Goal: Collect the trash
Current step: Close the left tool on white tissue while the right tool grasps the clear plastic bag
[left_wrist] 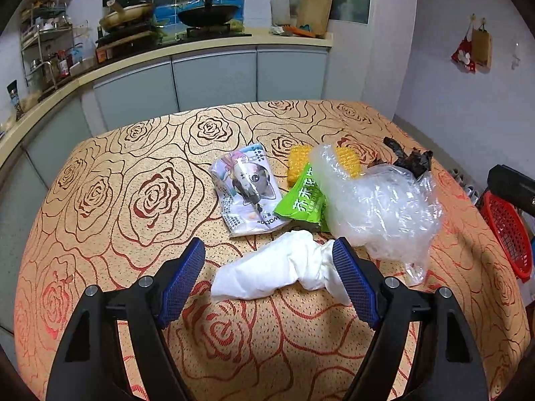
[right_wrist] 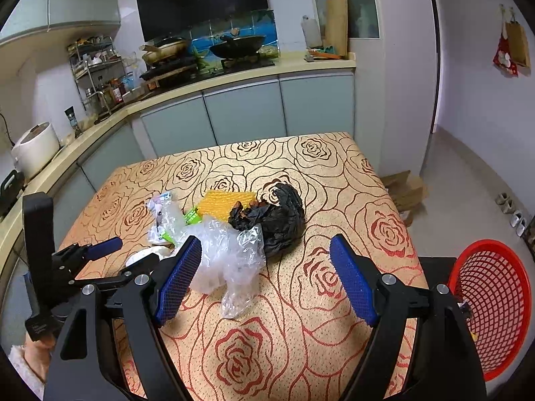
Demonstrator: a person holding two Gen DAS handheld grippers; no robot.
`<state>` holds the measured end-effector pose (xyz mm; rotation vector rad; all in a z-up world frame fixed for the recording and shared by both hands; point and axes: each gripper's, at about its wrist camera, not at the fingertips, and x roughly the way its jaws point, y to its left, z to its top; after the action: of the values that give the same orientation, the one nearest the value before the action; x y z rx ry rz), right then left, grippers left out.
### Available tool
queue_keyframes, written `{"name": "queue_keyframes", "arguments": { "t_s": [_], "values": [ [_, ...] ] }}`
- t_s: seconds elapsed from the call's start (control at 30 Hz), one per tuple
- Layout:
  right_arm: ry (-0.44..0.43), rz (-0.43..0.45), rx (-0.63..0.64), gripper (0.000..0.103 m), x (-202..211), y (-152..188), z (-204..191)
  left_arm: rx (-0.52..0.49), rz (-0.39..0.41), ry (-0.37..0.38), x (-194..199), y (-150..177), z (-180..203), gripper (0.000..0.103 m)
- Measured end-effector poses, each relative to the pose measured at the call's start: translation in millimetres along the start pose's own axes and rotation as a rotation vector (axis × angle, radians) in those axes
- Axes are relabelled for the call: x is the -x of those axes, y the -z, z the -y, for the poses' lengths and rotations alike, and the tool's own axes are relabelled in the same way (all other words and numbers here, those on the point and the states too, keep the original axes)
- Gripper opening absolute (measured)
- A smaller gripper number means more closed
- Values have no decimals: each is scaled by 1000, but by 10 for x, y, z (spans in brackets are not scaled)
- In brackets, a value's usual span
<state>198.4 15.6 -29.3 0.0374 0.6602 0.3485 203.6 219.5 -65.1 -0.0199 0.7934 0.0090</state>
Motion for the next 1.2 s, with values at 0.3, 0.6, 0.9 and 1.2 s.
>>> {"name": "queue_keyframes", "arguments": {
  "t_s": [0.3,0.6,0.9,1.2],
  "values": [
    [-31,-29,20,77,-156,35,-110,-7,-26,15,-103,62,-12,49],
    [-64,-72,52,78,-362,62,-336,20,-18,22,5,168,-91,22],
    [-60,-110,81,72,-606,132,-511,115,32,3,175,194,-354,19],
    [-73,-149,121,39,-708,188,-571,121,50,-2,201,173,-365,19]
  ]
}}
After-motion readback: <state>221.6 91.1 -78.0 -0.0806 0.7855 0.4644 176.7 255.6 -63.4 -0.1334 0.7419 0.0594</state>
